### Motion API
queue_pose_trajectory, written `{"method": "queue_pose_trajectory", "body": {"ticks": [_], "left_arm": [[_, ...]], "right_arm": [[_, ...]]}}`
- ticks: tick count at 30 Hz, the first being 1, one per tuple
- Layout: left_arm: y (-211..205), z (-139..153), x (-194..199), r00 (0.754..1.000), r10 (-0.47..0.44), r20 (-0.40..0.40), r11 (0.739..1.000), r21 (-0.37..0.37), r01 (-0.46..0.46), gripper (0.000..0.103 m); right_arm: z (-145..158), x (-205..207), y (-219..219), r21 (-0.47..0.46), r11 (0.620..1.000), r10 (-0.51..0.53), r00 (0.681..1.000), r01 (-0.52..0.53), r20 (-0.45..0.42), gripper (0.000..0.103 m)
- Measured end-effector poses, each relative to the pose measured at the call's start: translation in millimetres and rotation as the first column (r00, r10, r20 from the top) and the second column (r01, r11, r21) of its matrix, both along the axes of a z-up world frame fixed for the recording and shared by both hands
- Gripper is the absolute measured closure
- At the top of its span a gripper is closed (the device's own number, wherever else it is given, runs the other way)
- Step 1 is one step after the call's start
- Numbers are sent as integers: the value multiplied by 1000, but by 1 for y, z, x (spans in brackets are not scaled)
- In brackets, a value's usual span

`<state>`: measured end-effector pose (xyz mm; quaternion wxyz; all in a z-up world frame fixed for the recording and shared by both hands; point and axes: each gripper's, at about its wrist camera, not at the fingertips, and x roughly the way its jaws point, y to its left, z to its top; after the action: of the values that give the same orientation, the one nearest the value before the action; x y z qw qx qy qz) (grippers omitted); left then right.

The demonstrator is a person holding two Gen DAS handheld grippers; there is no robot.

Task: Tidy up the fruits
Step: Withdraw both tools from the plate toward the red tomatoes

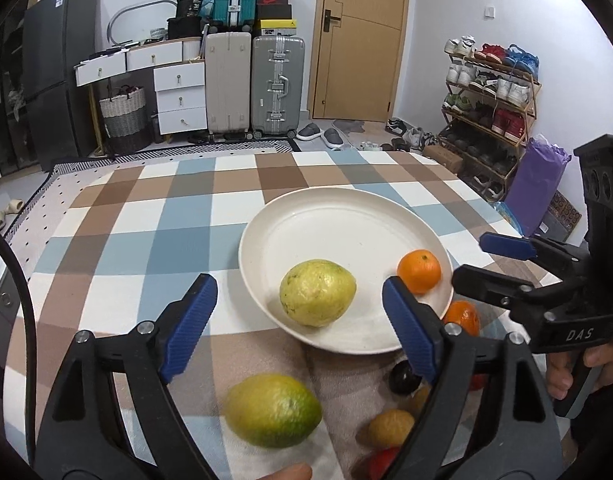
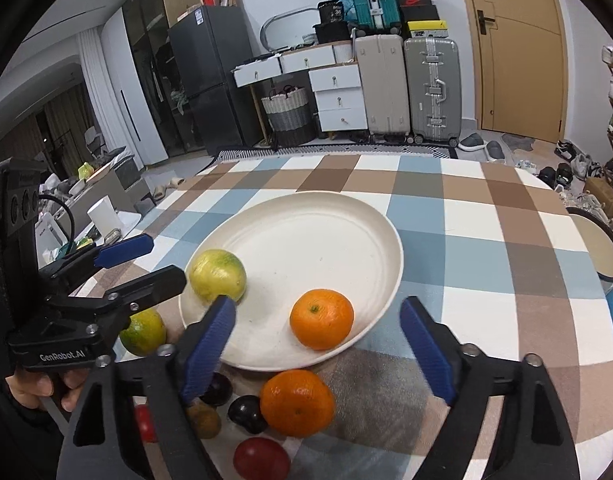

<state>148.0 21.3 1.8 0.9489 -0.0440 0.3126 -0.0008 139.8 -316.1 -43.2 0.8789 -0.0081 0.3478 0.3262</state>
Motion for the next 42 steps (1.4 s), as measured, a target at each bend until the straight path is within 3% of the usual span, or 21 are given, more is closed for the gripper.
{"method": "queue_pose_trajectory", "body": {"ticks": [2,4,21,42], "left_arm": [[2,1,-11,1000,10,2,1000,3,-10,14],[4,2,-21,1000,26,1,1000,15,-26,0],[-3,-9,-84,999,43,-33,999,5,-42,0],[-32,-27,-91,994,-16,-105,1000,22,19,0]], "right_arm": [[1,-5,-4,-1,1000,-7,1000,7,-2,5],[2,-10,-8,0,1000,-20,1000,20,7,0],[-8,-52,-16,-77,997,-6,1000,5,-6,0],[-25,-72,-14,-174,985,4,998,-14,-60,0]]}}
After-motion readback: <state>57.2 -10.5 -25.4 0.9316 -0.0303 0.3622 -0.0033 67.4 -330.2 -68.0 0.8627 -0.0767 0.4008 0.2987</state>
